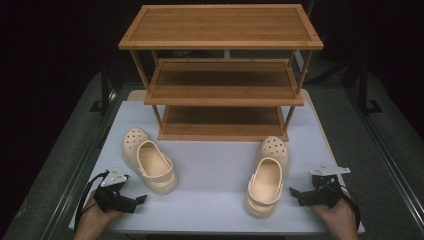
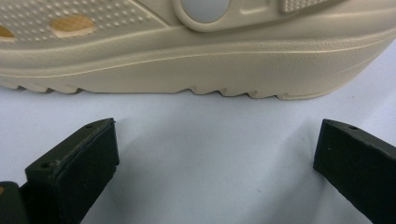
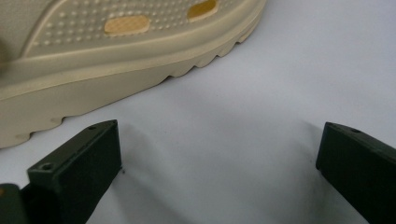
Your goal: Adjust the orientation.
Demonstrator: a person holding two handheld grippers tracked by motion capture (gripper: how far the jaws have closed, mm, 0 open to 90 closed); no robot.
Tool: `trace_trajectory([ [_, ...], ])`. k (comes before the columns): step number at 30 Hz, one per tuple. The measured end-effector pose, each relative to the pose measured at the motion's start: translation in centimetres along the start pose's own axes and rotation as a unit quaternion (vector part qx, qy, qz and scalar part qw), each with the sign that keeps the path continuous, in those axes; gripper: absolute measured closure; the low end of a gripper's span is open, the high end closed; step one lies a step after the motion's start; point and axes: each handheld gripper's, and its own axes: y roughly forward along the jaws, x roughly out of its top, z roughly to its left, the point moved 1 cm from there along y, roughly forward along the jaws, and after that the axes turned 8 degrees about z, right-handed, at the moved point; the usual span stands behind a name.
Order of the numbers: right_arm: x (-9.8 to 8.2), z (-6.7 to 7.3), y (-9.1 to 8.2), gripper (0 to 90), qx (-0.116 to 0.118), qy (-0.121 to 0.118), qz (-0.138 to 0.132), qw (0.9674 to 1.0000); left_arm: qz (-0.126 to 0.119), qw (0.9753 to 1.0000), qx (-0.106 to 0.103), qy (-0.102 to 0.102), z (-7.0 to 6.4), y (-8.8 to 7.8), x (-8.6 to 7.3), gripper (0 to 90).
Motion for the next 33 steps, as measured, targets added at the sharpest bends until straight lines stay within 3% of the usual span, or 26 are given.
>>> trace_trajectory([
  [9, 0.0, 0.0, 0.0, 0.0, 0.001, 0.002, -0.001, 1.0000, -0.001, 1.0000, -0.001, -0.003, 0.1, -0.1, 0.0, 0.3],
  [11, 0.0, 0.0, 0.0, 0.0, 0.001, 0.002, -0.001, 1.0000, -0.007, 1.0000, 0.002, -0.003, 0.1, -0.5, -0.2, 7.3],
  [14, -0.1, 0.0, 0.0, 0.0, 0.000, 0.001, -0.001, 1.0000, -0.008, 0.9999, -0.003, -0.014, 0.3, -1.0, -0.6, 7.7],
  [16, -0.1, 0.0, 0.0, 0.0, 0.000, 0.001, -0.001, 1.0000, -0.008, 0.9999, -0.004, -0.015, 0.3, -1.3, -0.8, 15.5],
  [20, 0.0, 0.0, 0.0, 0.0, 0.000, 0.001, -0.001, 1.0000, -0.011, 0.9997, 0.003, -0.022, 0.5, -2.3, -1.1, 18.8],
  [26, 0.0, 0.0, 0.0, 0.0, 0.000, 0.001, -0.001, 1.0000, -0.017, 0.9991, 0.002, -0.039, 0.8, -3.4, -1.5, 40.5],
  [27, -0.1, 0.0, 0.0, 0.0, 0.000, 0.001, -0.001, 1.0000, -0.015, 0.9991, 0.005, -0.040, 0.9, -3.6, -1.4, 40.5],
  [33, -0.1, 0.0, 0.0, 0.0, 0.000, 0.001, -0.002, 1.0000, -0.031, 0.9976, 0.014, -0.061, 1.4, -4.5, -0.7, 70.0],
])
